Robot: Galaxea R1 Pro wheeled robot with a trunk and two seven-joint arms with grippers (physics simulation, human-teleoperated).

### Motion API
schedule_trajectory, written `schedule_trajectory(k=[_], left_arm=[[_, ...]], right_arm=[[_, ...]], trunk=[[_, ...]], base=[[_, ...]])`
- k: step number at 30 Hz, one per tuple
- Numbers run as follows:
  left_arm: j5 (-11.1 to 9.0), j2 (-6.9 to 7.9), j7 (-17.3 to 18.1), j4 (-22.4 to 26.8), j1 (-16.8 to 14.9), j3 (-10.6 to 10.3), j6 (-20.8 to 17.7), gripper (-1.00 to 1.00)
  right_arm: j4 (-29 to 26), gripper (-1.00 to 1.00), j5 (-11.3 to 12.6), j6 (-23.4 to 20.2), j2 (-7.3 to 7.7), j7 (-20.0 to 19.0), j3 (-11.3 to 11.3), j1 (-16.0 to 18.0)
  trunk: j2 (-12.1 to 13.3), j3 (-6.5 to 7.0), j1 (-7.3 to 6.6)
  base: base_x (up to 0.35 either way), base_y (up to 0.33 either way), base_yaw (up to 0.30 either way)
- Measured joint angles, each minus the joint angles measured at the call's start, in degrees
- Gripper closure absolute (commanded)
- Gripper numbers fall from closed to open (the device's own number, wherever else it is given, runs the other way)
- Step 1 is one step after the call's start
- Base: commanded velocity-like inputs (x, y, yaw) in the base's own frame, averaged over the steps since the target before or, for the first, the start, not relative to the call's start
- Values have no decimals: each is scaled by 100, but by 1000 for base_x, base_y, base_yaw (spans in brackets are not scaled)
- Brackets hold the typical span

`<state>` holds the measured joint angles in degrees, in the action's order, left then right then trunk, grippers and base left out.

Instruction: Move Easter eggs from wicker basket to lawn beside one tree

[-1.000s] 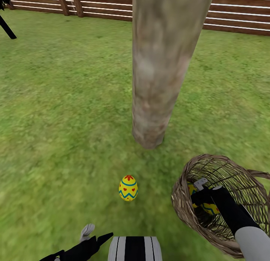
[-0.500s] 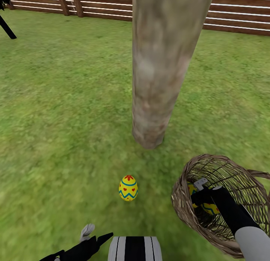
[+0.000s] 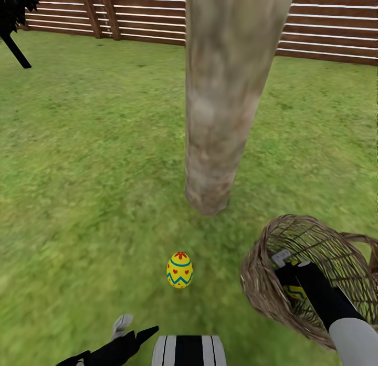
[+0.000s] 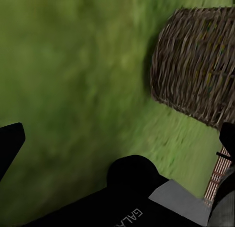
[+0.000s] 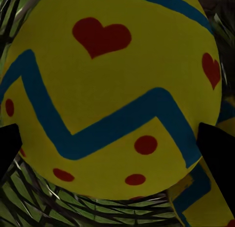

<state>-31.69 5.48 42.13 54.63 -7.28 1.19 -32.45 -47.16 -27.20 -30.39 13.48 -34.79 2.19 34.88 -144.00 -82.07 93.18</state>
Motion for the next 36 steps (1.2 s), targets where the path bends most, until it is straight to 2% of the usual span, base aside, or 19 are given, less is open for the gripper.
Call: schedule_trajectory(k=[4, 15, 20, 28, 36], left_arm=[[0, -2, 0, -3, 0, 0, 0, -100], [1, 0, 0, 1, 0, 0, 0, -100], [-7, -3, 0, -1, 0, 0, 0, -100], [-8, -3, -3, 1, 0, 0, 1, -100], [-9, -3, -7, 1, 0, 0, 1, -100]], right_arm=[[-7, 100, -1, 0, 2, -3, 3, 0], [5, 100, -7, -21, -1, 92, -7, 0], [5, 100, -16, -20, -1, 443, -12, 0], [5, 100, -16, -25, -1, 496, -16, 0], [5, 100, -22, -24, -1, 496, -15, 0]], trunk=[[5, 89, -10], [6, 89, -10], [6, 89, -10], [6, 89, -10], [16, 266, -31]], base=[[0, 0, 0], [0, 0, 0], [0, 0, 0], [0, 0, 0], [0, 0, 0]])
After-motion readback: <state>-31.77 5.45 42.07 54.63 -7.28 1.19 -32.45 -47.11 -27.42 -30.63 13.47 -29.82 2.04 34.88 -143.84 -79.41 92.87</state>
